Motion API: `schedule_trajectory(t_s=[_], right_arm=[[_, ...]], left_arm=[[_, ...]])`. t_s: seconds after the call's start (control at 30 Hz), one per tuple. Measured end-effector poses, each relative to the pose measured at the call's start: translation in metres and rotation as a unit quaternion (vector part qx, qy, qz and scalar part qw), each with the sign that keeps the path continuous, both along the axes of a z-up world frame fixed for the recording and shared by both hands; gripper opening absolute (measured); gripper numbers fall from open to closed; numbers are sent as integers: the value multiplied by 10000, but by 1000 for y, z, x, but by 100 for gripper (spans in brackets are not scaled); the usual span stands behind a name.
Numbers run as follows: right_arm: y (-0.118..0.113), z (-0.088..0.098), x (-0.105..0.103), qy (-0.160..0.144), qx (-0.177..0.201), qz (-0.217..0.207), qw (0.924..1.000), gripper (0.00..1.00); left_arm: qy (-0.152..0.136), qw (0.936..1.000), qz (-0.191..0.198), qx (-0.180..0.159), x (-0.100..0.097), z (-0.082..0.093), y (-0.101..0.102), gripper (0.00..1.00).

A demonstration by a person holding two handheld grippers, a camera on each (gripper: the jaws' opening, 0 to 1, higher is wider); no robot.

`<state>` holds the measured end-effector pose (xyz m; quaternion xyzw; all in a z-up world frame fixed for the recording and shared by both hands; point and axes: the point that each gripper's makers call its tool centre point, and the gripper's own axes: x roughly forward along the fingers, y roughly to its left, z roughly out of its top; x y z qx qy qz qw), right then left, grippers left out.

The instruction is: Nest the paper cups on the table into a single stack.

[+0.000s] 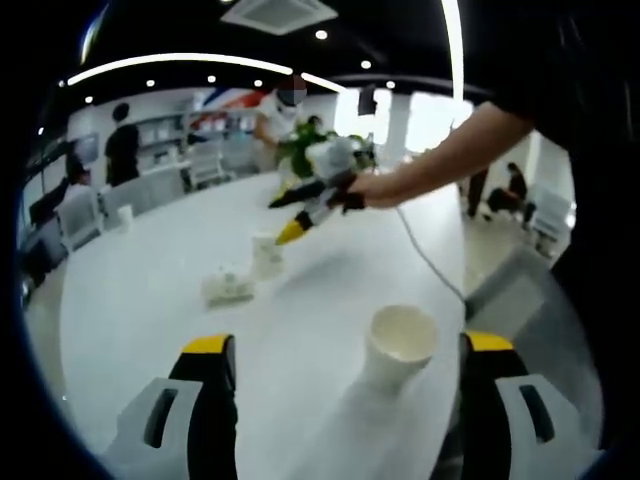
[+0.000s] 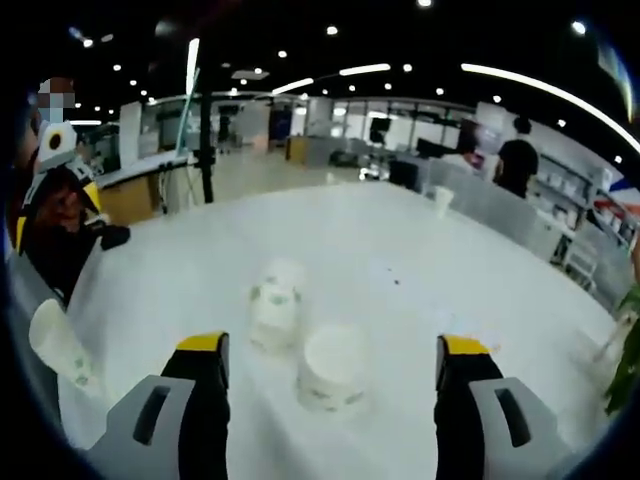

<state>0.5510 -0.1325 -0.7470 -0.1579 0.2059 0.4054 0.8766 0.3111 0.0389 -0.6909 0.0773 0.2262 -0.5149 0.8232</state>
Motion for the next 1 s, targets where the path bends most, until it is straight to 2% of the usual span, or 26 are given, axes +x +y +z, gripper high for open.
schedule_trajectory(t_s=[0.67,1.0], right_arm=[[-2,-1,-6,42,-56,40,10000,81],[-3,-5,-3,112,-82,3,9999,80]], left_arm=[[-115,9999,106,-48,3,8,3,91],[-140,9998,158,-67,4,9,4,91]])
